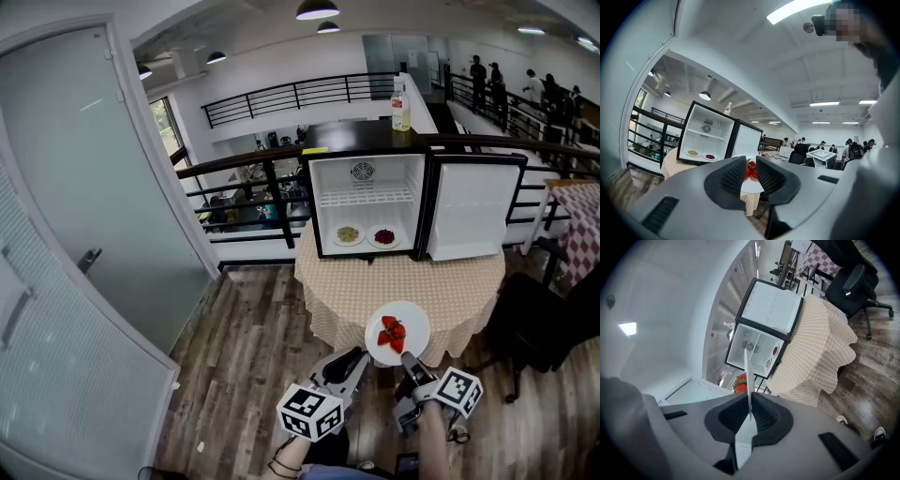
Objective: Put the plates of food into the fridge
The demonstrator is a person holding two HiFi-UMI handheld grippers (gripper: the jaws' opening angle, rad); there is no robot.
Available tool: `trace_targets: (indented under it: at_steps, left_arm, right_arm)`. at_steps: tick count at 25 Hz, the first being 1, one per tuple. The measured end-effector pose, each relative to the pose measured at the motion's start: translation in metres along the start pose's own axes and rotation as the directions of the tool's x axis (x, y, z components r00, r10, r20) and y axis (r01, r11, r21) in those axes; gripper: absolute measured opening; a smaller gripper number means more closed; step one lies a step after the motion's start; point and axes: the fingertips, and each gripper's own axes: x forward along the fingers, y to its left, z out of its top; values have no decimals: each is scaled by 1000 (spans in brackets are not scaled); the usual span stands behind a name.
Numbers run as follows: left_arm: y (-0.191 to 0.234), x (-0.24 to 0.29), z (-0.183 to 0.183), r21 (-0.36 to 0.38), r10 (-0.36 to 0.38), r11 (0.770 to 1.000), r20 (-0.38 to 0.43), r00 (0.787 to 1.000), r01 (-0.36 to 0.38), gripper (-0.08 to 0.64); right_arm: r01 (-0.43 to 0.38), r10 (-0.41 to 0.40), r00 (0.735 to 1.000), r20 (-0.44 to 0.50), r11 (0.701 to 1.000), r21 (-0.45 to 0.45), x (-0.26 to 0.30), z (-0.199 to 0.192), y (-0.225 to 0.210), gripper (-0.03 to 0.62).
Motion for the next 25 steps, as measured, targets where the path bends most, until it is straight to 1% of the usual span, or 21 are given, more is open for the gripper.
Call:
trace_targets:
  at_steps: [3,6,15,19,23,25]
  left_arm:
    - [13,14,2,-2,-12,1000,-2,1000,12,61]
    - [39,32,4,-3,-17,1000,-6,1000,17,61]
    - [146,77,33,9,-16,1000,-6,1000,16,61]
    - [194,95,46,-8,-23,1000,3,1000,23,61]
    - [239,113,51,-25,-34,999,-5,999,34,61]
    - [260,122,54,-37,-44,998,-2,999,44,61]
  right_arm:
    - [5,-5,1000,13,1000,2,15,12,-1,26]
    - [5,-5,1000,20,1000,6,41,22,-4,26]
    - [31,-31,999,6,999,19,152,39,2,26]
    - [44,-44,999,0,999,16,203,46,8,26]
    - [54,-54,999,7,998,24,246,52,11,26]
    - [75,-75,997,13,997,26,263,54,8,26]
